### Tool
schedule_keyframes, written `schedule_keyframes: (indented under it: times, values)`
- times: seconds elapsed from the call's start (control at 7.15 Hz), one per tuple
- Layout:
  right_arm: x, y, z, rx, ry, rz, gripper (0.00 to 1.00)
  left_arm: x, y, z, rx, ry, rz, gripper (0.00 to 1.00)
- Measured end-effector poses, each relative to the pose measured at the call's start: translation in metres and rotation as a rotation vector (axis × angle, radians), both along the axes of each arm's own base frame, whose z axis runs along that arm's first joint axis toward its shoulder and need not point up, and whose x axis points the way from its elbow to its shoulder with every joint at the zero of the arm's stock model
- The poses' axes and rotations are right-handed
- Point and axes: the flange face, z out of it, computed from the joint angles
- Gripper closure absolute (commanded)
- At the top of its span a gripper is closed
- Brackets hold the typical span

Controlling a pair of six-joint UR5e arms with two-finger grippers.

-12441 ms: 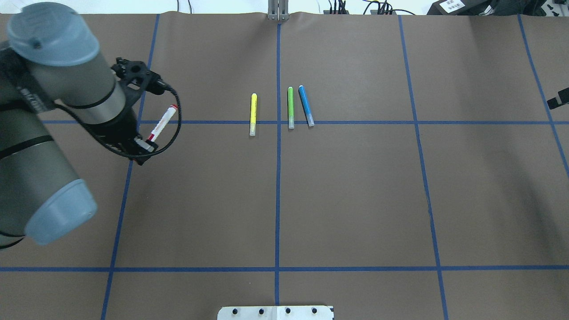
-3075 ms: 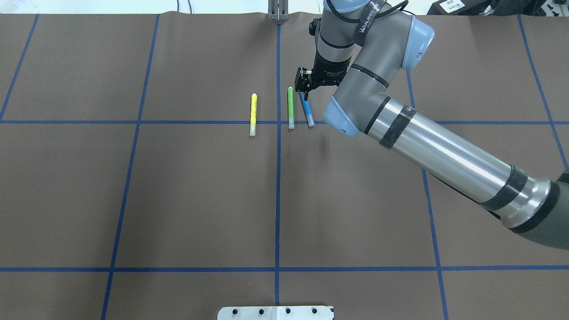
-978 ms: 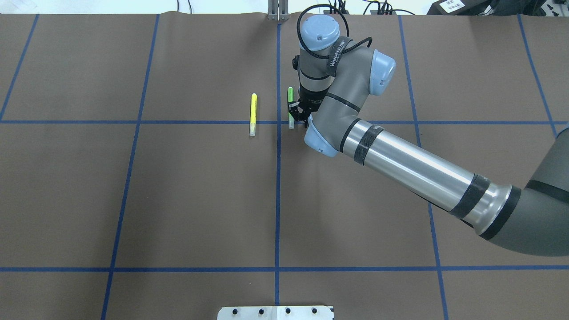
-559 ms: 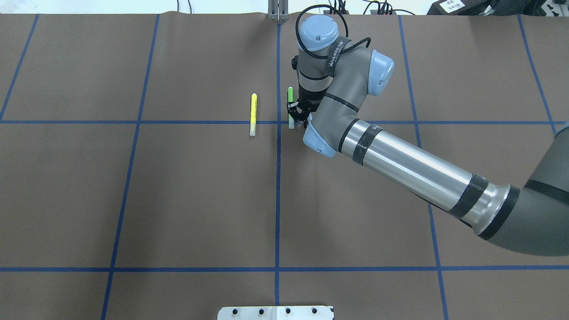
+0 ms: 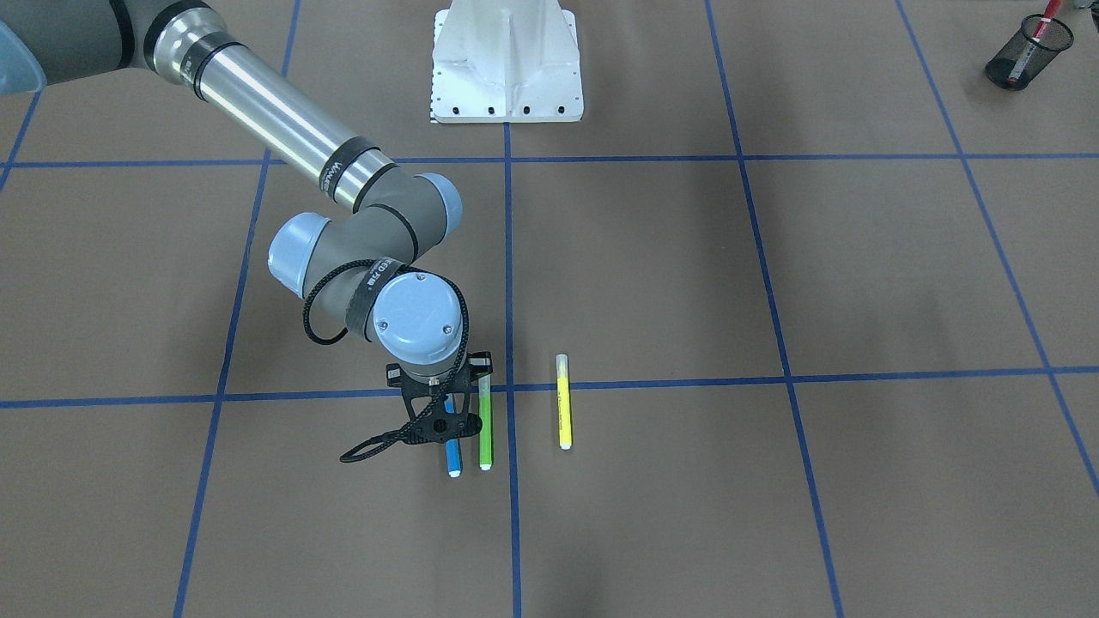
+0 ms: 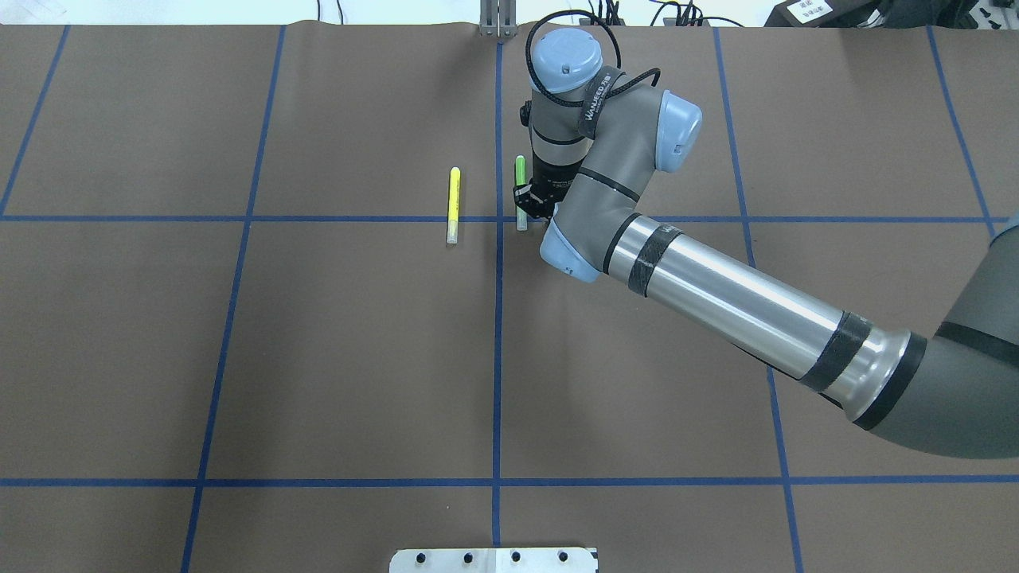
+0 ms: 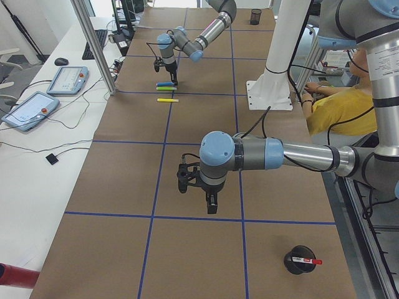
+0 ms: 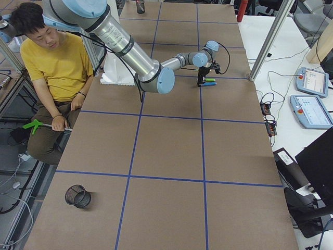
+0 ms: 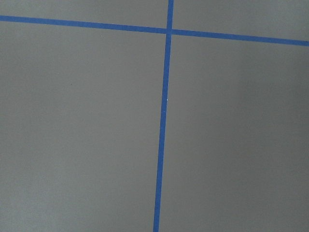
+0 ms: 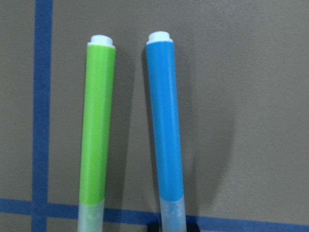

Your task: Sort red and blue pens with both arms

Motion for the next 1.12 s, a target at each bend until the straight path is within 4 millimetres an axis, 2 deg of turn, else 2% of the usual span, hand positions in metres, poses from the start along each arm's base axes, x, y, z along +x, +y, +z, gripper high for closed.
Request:
schedule_keyframes:
  times: [0.14,0.28,0.56,0.7,0.84,1.12]
  values:
    - [0.001,0.0,-0.004,0.003,-0.005,0.0,1.0,0.0,0.0,0.0,0.0,0.0,0.0,0.0]
    - [0.007,0.0,-0.018,0.012,-0.017,0.003,1.0,0.0,0.0,0.0,0.0,0.0,0.0,0.0]
    - [0.038,0.003,-0.061,0.036,-0.038,0.021,1.0,0.001,0.0,0.0,0.001,0.008,0.0,0.0]
    - [0.06,0.009,-0.074,0.068,-0.058,0.03,1.0,0.001,0.001,0.0,-0.002,0.012,-0.001,0.0]
    - [0.085,0.017,-0.075,0.117,-0.08,0.025,1.0,0.001,0.001,0.002,-0.009,0.013,-0.004,0.0]
    - [0.14,0.035,-0.056,0.263,-0.116,-0.053,1.0,0.0,-0.001,0.003,-0.004,0.005,-0.009,0.0]
